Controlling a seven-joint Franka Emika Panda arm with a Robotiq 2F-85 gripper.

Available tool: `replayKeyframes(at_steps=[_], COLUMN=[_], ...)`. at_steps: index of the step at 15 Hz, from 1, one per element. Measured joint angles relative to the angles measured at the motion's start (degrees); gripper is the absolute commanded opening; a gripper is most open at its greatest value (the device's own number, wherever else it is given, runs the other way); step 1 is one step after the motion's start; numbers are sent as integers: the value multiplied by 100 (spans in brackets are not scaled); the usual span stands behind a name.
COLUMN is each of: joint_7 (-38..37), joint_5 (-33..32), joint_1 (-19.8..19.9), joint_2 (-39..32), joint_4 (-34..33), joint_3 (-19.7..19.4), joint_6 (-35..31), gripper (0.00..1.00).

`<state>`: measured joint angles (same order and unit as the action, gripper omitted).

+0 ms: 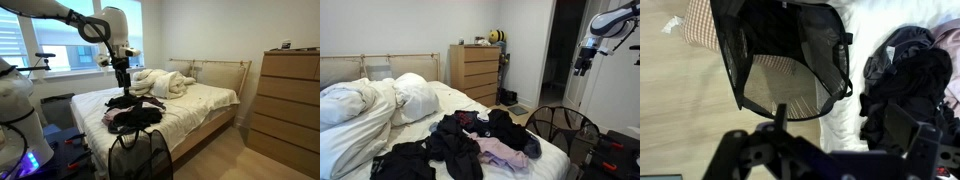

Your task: Put the black sweater in the laundry basket

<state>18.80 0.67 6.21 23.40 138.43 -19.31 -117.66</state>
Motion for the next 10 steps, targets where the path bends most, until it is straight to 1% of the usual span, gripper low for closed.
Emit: replayKeyframes(at_steps=[8,10], joint_7=[0,-3], joint_5=[6,9], joint_1=[8,-1], joint_2=[0,-23], joint_4=[2,6], joint_3=[10,118], joint_6=[0,0], gripper=[100,100])
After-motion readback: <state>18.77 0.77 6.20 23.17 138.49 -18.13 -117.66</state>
